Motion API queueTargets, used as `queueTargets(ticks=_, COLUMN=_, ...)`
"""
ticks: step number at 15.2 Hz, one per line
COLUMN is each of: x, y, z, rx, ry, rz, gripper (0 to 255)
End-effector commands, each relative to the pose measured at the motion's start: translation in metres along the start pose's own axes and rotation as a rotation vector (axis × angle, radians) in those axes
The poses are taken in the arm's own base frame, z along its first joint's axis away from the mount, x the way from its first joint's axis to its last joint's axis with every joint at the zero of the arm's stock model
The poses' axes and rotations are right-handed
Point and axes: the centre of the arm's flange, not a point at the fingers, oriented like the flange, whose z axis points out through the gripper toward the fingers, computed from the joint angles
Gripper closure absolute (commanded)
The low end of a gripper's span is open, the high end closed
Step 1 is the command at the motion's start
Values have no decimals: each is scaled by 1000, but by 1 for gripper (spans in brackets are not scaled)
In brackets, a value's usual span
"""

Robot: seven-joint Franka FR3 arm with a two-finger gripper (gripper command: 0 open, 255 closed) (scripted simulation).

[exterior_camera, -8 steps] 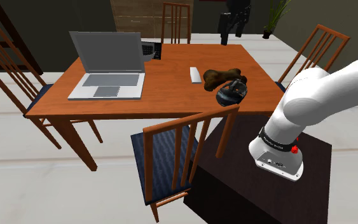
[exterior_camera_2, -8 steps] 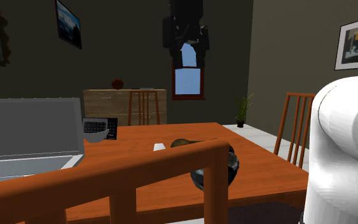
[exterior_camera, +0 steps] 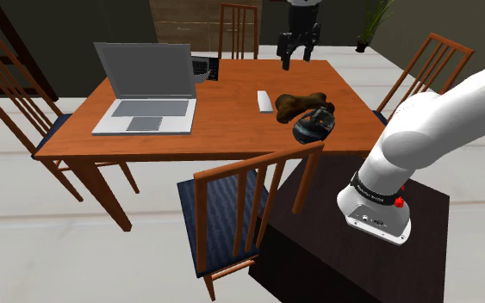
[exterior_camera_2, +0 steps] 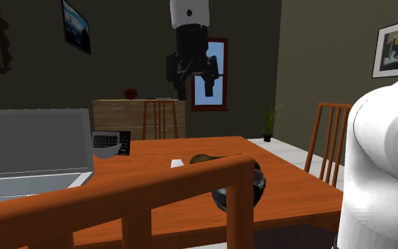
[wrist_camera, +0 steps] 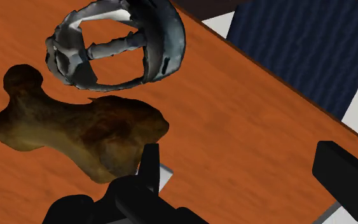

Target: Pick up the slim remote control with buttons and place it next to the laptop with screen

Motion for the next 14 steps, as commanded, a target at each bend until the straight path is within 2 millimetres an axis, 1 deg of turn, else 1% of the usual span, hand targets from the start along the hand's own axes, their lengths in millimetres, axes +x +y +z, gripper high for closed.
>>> queueTargets(ticks=1, x=19, y=4, z=18, rx=6, ry=1, rz=38, gripper=0)
queueTargets(ticks=7, x=78, y=21, z=69, rx=21, ry=-2, rz=148, gripper=0)
queueTargets(ticks=14, x=143, y=48, z=130, rx=40, ry=-5, rz=277, gripper=0)
